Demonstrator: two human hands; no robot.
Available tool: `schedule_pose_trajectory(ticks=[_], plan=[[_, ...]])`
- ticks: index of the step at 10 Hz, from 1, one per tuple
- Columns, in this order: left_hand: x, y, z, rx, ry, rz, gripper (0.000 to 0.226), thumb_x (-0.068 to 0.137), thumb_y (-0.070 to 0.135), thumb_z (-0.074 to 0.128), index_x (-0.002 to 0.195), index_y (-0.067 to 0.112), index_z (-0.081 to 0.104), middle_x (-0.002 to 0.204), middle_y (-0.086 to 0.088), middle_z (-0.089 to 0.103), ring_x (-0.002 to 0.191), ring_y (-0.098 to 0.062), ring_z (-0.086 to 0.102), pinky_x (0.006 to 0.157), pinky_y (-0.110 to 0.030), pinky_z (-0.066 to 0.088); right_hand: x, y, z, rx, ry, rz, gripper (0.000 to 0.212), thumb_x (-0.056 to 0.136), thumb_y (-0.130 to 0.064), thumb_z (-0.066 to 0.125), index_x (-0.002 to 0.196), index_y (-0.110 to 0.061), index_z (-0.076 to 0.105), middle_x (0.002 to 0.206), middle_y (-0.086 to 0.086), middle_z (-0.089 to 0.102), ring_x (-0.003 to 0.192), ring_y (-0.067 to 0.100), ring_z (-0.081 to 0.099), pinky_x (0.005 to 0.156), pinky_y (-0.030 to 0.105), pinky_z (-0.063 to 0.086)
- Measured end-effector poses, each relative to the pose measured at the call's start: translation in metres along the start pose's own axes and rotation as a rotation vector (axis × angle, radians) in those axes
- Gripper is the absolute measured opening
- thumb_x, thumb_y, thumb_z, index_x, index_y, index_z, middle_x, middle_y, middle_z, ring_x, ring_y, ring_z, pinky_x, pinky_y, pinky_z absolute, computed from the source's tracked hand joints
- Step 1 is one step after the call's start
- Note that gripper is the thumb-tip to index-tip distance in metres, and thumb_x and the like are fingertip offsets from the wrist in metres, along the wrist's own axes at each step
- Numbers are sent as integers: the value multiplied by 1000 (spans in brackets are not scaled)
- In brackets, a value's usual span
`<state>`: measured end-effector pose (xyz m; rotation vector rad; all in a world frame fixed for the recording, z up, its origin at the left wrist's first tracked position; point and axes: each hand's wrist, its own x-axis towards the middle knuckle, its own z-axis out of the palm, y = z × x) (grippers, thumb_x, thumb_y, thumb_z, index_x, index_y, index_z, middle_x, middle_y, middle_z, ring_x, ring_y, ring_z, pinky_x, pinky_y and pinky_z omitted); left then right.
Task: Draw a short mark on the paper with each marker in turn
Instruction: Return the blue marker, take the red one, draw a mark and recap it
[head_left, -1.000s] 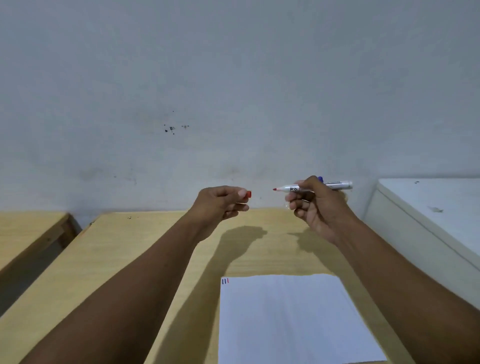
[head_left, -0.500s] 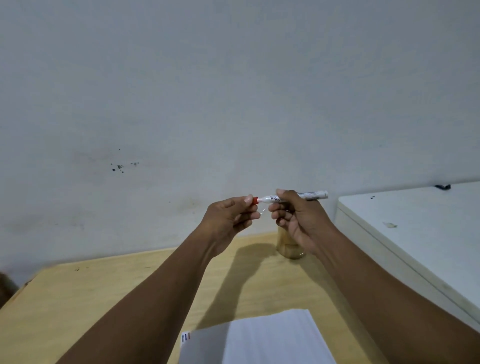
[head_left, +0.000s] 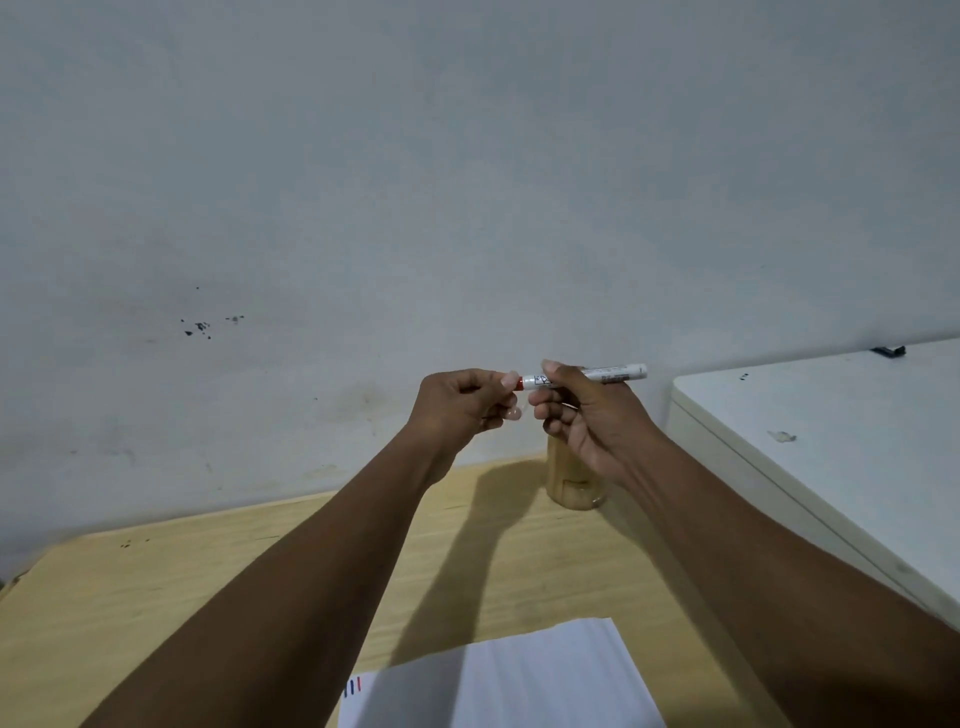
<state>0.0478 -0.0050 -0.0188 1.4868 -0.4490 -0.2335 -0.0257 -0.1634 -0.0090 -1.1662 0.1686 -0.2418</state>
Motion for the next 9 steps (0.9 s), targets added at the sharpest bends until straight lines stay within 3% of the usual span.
schedule_pose_trajectory(ticks=[1, 2, 3, 4, 5, 6, 7, 8, 9], plan=[[11, 4, 5, 88, 31, 41, 14, 90, 22, 78, 89, 8, 78, 80, -9, 74, 70, -18, 74, 72, -30, 55, 7, -12, -14, -158, 44, 91, 44, 89, -47, 72, 101, -6, 64, 66, 12, 71, 46, 16, 62, 44, 24, 42], [28, 11, 6, 249, 103, 120, 10, 88, 22, 79, 84, 13, 78, 75, -5, 75, 65, -13, 74, 68, -29, 54, 15, -21, -43, -235, 271, 151, 61, 87, -64, 65, 103, -5, 60, 72, 17, 70, 39, 15, 51, 36, 20, 35], [38, 15, 10, 422, 81, 167, 12, 87, 21, 80, 87, 10, 79, 73, -6, 76, 63, -11, 72, 60, -24, 49, 15, -23, -69, -367, 428, 147, 47, 96, -52, 59, 103, -5, 59, 78, 20, 70, 44, 16, 47, 37, 23, 34], [44, 14, 21, 581, 40, 196, 12, 87, 20, 79, 89, 8, 78, 73, -5, 76, 66, -15, 74, 53, -13, 46, 10, -22, -81, -443, 432, 130, 37, 99, -39, 59, 107, -3, 58, 73, 17, 67, 45, 17, 47, 37, 23, 33], [47, 11, 34, 771, -45, 229, 12, 85, 24, 81, 90, 14, 78, 75, -1, 75, 75, -15, 72, 67, -22, 51, 7, -23, -86, -514, 412, 129, 30, 100, -33, 58, 110, -4, 60, 73, 15, 67, 45, 18, 49, 40, 24, 33], [48, 7, 46, 906, -157, 218, 25, 87, 33, 79, 105, 16, 78, 68, 12, 67, 76, -7, 65, 80, -27, 47, 6, -24, -86, -588, 382, 121, 27, 100, -30, 59, 109, -4, 61, 78, 16, 69, 46, 19, 52, 42, 25, 35], [46, 11, 48, 986, -175, 190, 40, 88, 45, 75, 121, 23, 72, 81, 8, 69, 93, -16, 66, 93, -37, 54, 7, -31, -83, -662, 344, 97, 29, 98, -31, 62, 110, -4, 63, 82, 15, 72, 51, 20, 57, 43, 24, 38], [39, 25, 43, 1052, -188, 186, 48, 88, 48, 73, 129, 25, 67, 98, 1, 71, 102, -21, 68, 96, -44, 55, 5, -39, -75, -761, 311, 29, 28, 97, -31, 64, 108, -5, 66, 84, 13, 74, 60, 20, 63, 49, 26, 44], [29, 52, 27, 1130, -171, 181, 52, 89, 48, 73, 134, 24, 63, 111, -3, 75, 112, -23, 66, 100, -45, 53, 6, -54, -53, -906, 281, -88, 21, 94, -28, 66, 103, -9, 69, 99, 12, 76, 79, 22, 69, 60, 29, 52]])
